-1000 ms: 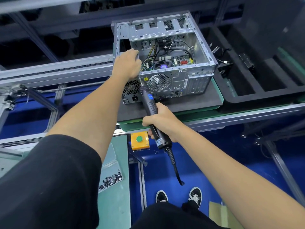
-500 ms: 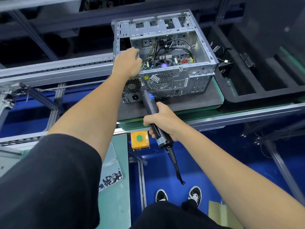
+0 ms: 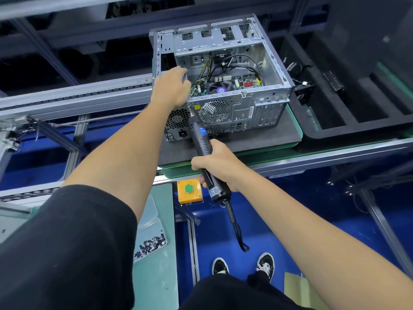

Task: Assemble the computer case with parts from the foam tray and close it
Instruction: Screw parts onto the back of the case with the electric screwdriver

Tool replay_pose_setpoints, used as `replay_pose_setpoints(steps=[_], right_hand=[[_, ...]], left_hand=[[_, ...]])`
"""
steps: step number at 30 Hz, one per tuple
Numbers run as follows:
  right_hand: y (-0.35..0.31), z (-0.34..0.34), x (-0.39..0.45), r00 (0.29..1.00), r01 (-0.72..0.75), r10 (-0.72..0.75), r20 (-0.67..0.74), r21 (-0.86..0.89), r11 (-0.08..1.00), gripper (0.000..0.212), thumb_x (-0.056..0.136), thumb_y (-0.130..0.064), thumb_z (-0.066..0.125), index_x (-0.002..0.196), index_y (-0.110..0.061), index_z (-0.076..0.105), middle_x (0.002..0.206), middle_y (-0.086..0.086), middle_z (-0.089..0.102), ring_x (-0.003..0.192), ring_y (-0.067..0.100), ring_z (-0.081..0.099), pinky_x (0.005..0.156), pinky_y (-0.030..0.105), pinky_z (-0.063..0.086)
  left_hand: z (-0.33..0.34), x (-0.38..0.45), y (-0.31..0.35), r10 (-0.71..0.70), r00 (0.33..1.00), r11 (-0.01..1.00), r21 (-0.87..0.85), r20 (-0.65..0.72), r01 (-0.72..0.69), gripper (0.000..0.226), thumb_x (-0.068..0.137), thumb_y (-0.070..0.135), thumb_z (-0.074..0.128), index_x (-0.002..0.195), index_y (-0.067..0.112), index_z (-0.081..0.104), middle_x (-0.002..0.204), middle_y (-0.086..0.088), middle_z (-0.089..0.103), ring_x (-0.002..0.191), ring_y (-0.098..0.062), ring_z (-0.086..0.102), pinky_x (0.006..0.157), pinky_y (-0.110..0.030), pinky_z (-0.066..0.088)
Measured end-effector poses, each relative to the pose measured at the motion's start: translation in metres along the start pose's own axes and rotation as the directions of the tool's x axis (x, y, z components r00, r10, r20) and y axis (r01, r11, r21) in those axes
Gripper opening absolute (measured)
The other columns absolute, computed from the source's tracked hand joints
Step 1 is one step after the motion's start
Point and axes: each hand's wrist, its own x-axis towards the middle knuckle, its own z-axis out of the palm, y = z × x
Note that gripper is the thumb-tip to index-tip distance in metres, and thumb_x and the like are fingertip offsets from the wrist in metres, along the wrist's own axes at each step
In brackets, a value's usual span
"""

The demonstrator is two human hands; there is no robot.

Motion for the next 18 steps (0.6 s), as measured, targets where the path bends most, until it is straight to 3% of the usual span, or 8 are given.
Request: replay_pose_setpoints(steps=[3,8,18], right_hand=[[-0.002,0.004,-0.001,1.000,-0.009,0.009,-0.013,-0.010,1.000,0.038,0.081,-0.006,0.066,0.110,-0.009,0.041,0.086,0.013,0.050,0.044,0.018,0.056,0.047,0.032,0.052],[-0.006,0.012,-0.001,0.999,-0.008,0.009,-0.053,0.013,1.000,0.030,0.082,-0.004,0.065,0.098,-0.012,0.040,0.083,0.010,0.047,0.041,0.018,0.054,0.041,0.027,0.047],[-0.011,0.013,-0.005,0.998,-0.033,0.038,-0.047,0.098,0.995,0.035,0.081,-0.002,0.064,0.110,-0.007,0.044,0.084,0.014,0.047,0.038,0.013,0.054,0.042,0.027,0.049]], left_hand=[[0.000,-0.001,0.001,-0.011,1.000,1.000,-0.003,0.002,0.011,0.037,0.091,0.018,0.037,0.119,0.003,0.055,0.124,-0.013,0.057,0.109,-0.032,0.054,0.093,-0.040,0.037],[-0.001,-0.002,0.004,-0.033,0.999,0.999,-0.016,0.005,0.033,0.036,0.092,0.017,0.037,0.120,0.003,0.054,0.127,-0.013,0.055,0.112,-0.033,0.052,0.096,-0.040,0.036],[-0.003,-0.005,0.005,-0.034,0.999,0.999,-0.010,0.024,0.035,0.038,0.091,0.016,0.037,0.122,0.003,0.053,0.128,-0.014,0.055,0.114,-0.034,0.051,0.095,-0.042,0.038]])
